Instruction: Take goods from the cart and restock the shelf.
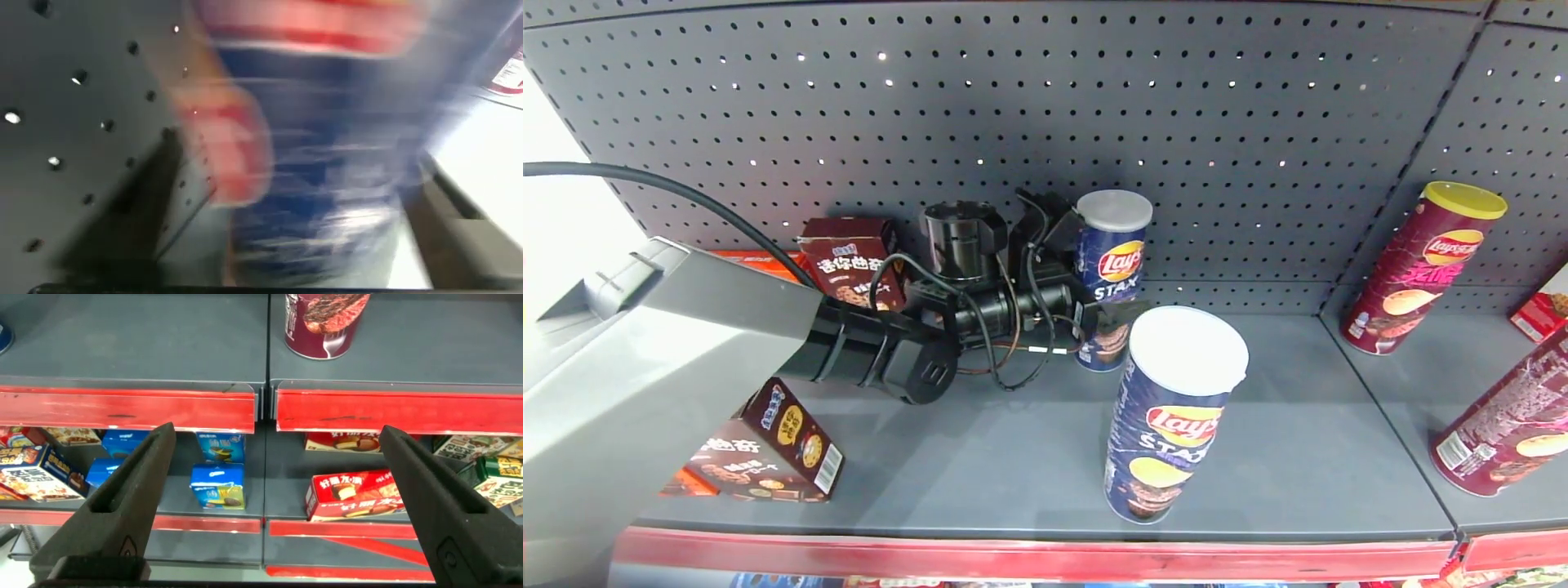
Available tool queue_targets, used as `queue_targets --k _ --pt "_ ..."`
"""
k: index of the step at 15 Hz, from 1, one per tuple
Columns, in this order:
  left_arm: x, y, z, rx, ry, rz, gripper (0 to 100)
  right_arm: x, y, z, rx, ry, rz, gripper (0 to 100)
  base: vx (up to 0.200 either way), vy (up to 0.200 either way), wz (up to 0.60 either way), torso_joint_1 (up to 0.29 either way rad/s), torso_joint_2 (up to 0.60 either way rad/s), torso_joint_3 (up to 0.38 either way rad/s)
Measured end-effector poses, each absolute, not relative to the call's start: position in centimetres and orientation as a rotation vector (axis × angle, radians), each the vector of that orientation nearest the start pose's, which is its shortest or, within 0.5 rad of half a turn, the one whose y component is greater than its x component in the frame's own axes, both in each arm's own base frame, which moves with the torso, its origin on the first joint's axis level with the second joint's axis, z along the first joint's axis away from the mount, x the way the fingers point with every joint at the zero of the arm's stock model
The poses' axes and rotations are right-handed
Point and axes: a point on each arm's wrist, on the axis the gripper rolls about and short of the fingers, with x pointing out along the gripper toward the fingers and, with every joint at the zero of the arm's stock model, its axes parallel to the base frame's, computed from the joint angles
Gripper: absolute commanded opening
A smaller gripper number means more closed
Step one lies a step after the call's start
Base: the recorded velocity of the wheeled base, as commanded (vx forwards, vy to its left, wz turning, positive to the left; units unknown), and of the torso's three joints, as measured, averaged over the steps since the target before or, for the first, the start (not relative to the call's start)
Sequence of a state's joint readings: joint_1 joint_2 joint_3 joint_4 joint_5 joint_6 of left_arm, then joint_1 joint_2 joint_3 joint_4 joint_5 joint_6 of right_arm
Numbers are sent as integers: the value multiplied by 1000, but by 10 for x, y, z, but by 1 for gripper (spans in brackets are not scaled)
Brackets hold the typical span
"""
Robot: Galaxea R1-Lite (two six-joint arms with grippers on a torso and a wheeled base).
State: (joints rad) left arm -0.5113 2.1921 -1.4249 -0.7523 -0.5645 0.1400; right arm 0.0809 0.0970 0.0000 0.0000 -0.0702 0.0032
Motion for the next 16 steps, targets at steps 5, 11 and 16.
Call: queue_targets --k 5,11,16 --pt "371 -221 180 129 86 -1067 100 -15 -3 77 -5 97 10 100 0 0 0 0 0 0" --pt "334 -197 222 220 302 -795 100 -15 -3 77 -4 97 10 100 0 0 0 0 0 0" --pt "325 -204 236 304 221 -743 100 -15 -3 77 -4 97 10 100 0 0 0 0 0 0"
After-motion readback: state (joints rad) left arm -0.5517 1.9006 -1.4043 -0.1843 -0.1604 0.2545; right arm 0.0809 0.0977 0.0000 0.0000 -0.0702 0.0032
